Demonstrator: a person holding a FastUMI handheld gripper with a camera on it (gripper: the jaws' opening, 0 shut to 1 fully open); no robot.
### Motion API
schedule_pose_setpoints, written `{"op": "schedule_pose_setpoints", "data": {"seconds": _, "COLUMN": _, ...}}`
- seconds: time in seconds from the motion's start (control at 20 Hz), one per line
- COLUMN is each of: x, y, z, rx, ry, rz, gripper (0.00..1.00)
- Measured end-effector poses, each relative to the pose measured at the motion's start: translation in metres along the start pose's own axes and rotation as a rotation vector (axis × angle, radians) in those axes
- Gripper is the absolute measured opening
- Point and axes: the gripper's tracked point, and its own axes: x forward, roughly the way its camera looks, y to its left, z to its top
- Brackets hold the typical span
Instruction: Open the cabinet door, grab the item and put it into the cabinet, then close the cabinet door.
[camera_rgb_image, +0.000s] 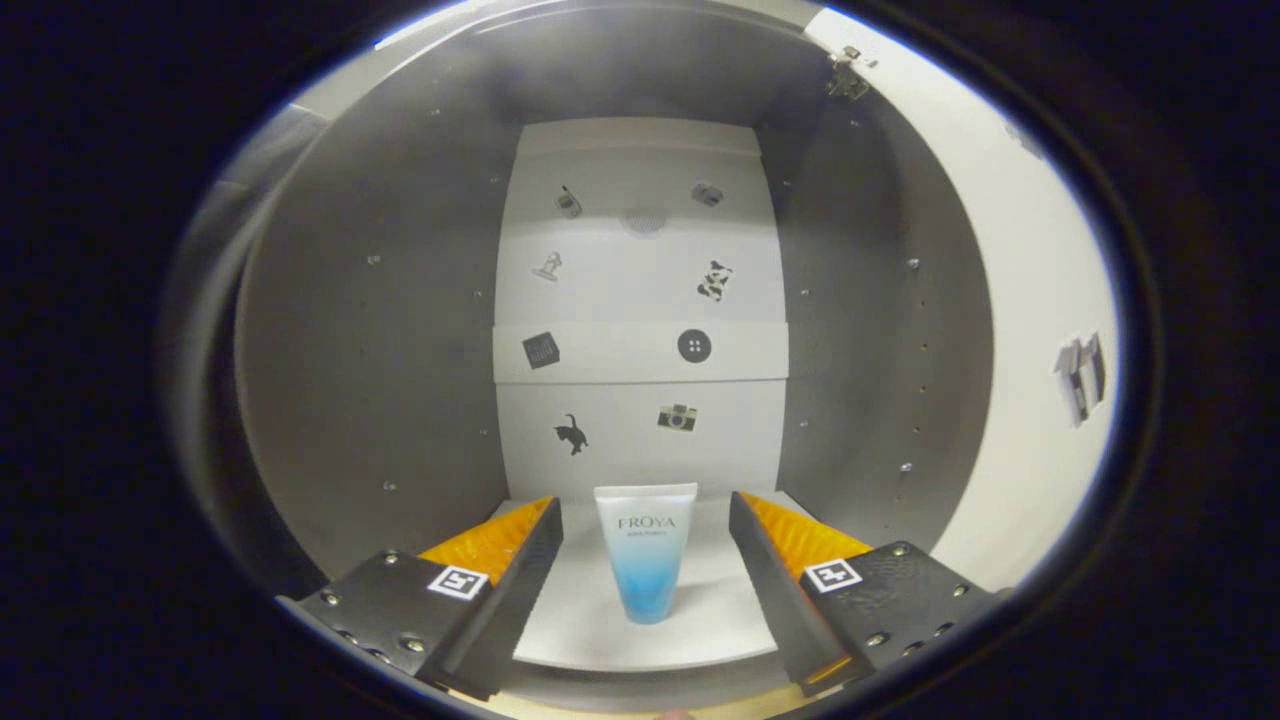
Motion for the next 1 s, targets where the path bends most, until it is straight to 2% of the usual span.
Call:
{"op": "schedule_pose_setpoints", "data": {"seconds": 0.35, "x": -0.105, "y": -0.01, "z": 0.021, "rx": -0.025, "ry": -0.021, "rz": -0.042, "gripper": 0.99}}
{"op": "schedule_pose_setpoints", "data": {"seconds": 0.7, "x": -0.239, "y": -0.026, "z": 0.024, "rx": -0.028, "ry": 0.0, "rz": -0.086, "gripper": 0.99}}
{"op": "schedule_pose_setpoints", "data": {"seconds": 1.0, "x": -0.34, "y": -0.063, "z": 0.036, "rx": -0.008, "ry": 0.0, "rz": -0.145, "gripper": 0.99}}
